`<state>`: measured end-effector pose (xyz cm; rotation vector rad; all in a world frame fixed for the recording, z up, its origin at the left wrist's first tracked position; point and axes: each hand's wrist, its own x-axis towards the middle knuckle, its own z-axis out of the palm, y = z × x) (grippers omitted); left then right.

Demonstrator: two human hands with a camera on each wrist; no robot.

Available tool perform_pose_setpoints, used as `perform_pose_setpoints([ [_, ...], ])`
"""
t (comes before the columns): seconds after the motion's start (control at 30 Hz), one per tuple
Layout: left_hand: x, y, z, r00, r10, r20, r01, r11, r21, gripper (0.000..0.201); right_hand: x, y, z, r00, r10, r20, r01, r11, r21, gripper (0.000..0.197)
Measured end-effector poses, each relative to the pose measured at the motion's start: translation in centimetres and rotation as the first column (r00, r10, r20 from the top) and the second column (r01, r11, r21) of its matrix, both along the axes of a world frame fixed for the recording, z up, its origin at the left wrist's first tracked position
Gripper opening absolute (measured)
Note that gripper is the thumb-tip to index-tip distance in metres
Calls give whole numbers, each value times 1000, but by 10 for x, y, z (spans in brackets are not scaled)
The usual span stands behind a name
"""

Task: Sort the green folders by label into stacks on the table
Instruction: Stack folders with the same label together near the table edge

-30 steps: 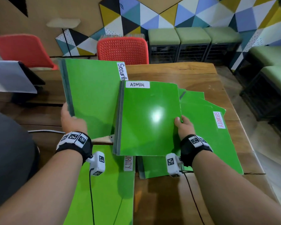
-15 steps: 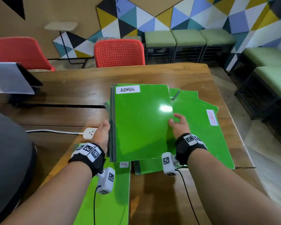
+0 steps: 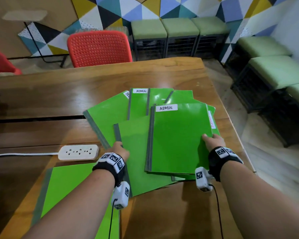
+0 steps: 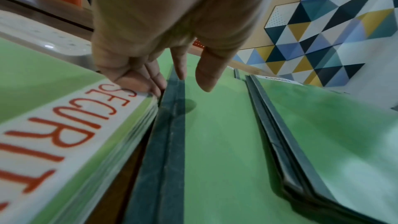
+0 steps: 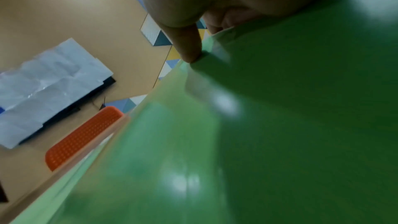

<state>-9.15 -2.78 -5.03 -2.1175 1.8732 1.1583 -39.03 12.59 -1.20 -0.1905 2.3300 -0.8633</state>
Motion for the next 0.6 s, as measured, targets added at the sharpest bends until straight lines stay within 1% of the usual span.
perform_pose_setpoints([
  [0.07,-2,-1,2,998,69,8,-69,998,-8,69,-2,-4,-5,998,47,-45,-43,996,81,51],
  [0.1,-3,-1,6,996,89,23,-89,996,-4,65,0,-7,-6,996,66,-60,-60,994,90,53],
  [0.2,-3,-7,13,994,108,12,-108,994,-6,43,14,-18,-13,990,129,-52,-126,990,61,58],
  [0.27,-4,-10,16,992,125,-33,-125,992,-20,41,23,-24,-19,986,162,-25,-162,987,20,59],
  [0.33,-5,-8,21,973,173,-150,-179,983,-30,43,33,-30,-24,981,195,-4,-195,980,-36,59],
  [0.37,-5,-6,23,951,210,-227,-217,976,-4,47,40,-32,-23,973,232,2,-231,970,-71,57],
  [0.4,-5,-5,24,924,252,-286,-252,967,38,59,46,-36,-23,962,273,0,-272,957,-102,54],
  [0.43,-4,-3,26,909,274,-315,-264,962,75,76,51,-39,-23,948,318,-19,-317,939,-133,50],
  [0.47,-1,-1,30,903,282,-325,-265,959,97,89,54,-42,-22,931,361,-47,-364,921,-138,45],
  [0.5,1,-1,31,912,273,-307,-258,962,87,90,54,-45,-21,914,396,-89,-405,906,-123,42],
  [0.53,4,-1,32,920,270,-285,-260,963,71,86,52,-47,-21,901,410,-142,-421,905,-53,42],
  [0.57,7,-1,32,922,277,-269,-270,961,61,82,46,-46,-21,893,403,-201,-400,915,59,44],
  [0.6,10,-1,32,920,282,-271,-278,959,52,78,38,-42,-21,894,377,-243,-334,921,199,48],
])
